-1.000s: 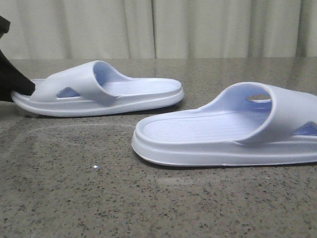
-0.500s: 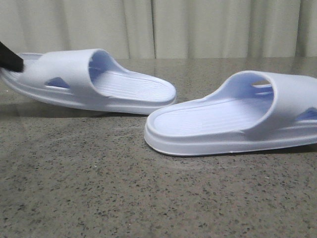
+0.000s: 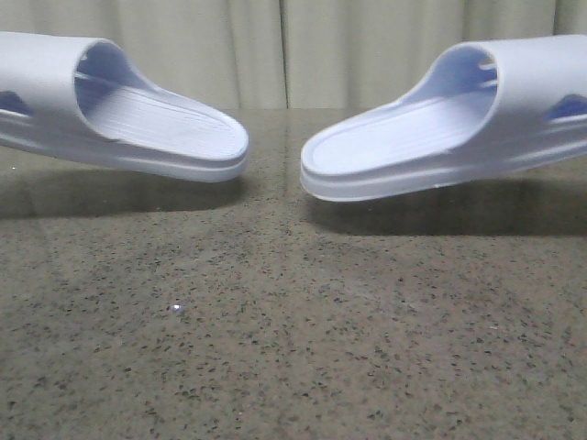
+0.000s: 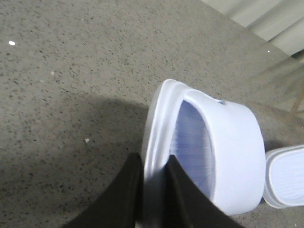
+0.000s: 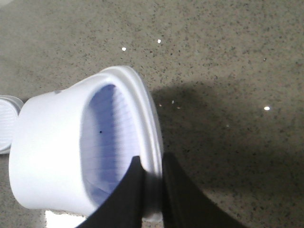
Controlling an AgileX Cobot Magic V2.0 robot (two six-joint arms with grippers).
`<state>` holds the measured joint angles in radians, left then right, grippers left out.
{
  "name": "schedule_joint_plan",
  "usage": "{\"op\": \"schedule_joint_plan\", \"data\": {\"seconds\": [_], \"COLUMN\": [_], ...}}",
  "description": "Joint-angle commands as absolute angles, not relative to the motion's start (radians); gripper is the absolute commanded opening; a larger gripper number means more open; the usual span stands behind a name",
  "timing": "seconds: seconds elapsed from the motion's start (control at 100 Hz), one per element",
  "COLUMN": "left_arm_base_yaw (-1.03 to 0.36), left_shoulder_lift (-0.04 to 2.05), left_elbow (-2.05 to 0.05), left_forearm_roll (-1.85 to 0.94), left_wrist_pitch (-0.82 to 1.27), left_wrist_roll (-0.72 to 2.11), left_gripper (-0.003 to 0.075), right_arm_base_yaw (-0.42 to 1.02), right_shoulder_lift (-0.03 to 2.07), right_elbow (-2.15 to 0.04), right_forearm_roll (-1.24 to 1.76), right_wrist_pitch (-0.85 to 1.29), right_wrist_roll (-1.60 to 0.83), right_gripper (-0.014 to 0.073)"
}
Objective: Insert blue slippers together front up
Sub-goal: 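Lift both slippers off the table, soles down, then bring the held slippers together, right slipper stacked over the left one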
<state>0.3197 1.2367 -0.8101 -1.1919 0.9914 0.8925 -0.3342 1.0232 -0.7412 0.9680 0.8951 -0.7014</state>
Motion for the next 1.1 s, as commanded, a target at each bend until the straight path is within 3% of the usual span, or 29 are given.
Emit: {"op": "schedule_joint_plan", "data": {"seconds": [0.0, 0.82, 1.09], "left_arm_base_yaw": [0.323, 0.321, 0.264], "left_shoulder_lift": [1.216, 1.217, 1.274], "left_elbow": [-0.833, -0.794, -0.737], "left_forearm_roll": [-1.247, -1.425, -1.529], "left_wrist_pitch": [1.027, 1.211, 1.268], "left_wrist_roll": [0.880, 0.894, 0.957], "left_gripper": [0.0015, 0.0015, 0.0015], "right_arm_base_yaw": [-0.341, -0.326, -0.304], "right_shoulder_lift": [0.993, 1.050, 1.093], "right_elbow": [-0.781, -0.770, -0.766], "right_forearm_roll": [1.054, 1.347, 1.370], "right_wrist_pitch": [0.892, 0.992, 1.002], "right_wrist_roll": [-0.706, -0.878, -0.914], "right_gripper": [-0.0102, -0.0102, -0.0102]}}
